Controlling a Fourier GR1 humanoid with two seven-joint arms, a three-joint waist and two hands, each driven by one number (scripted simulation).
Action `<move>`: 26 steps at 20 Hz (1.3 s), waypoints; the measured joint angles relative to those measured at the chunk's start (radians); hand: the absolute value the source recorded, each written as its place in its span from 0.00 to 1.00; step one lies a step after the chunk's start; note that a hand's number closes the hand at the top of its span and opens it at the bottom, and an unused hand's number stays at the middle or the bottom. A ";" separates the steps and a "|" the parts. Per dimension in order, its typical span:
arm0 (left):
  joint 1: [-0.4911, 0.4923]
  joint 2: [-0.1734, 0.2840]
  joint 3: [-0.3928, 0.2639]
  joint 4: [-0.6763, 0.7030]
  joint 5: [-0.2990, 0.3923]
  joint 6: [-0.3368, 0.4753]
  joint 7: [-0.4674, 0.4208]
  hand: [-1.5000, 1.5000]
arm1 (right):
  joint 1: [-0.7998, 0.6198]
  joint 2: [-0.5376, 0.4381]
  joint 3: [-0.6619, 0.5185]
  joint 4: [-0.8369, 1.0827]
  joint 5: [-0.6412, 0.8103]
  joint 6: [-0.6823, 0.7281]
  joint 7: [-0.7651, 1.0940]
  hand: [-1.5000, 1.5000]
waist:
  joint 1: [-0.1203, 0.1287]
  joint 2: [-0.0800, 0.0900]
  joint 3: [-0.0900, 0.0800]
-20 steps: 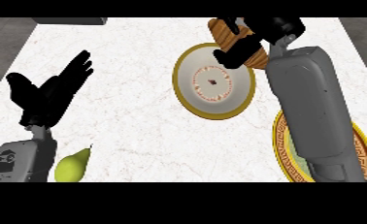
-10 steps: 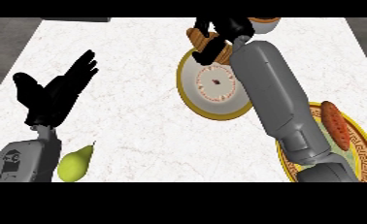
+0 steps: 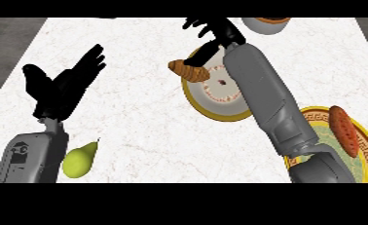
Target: Pick the croissant from the plate and place it in the bowl
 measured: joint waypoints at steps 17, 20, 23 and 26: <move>0.026 0.013 0.024 0.010 0.007 -0.005 -0.022 0.50 | -0.063 -0.132 -0.127 0.159 -0.096 -0.259 -0.249 0.00 | -0.033 -0.009 0.000; 0.023 0.027 0.039 0.005 0.016 -0.008 -0.006 0.50 | -0.045 -0.202 -0.145 0.155 -0.115 -0.191 -0.315 0.00 | -0.040 -0.016 -0.002; 0.049 0.026 0.043 -0.007 0.011 -0.001 -0.011 0.50 | 0.001 -0.266 -0.140 0.124 -0.123 -0.105 -0.401 0.00 | -0.058 -0.023 -0.002; 0.058 0.034 0.054 -0.001 0.018 -0.007 -0.013 0.50 | 0.040 -0.333 -0.142 0.077 -0.145 0.001 -0.469 0.00 | -0.075 -0.028 -0.001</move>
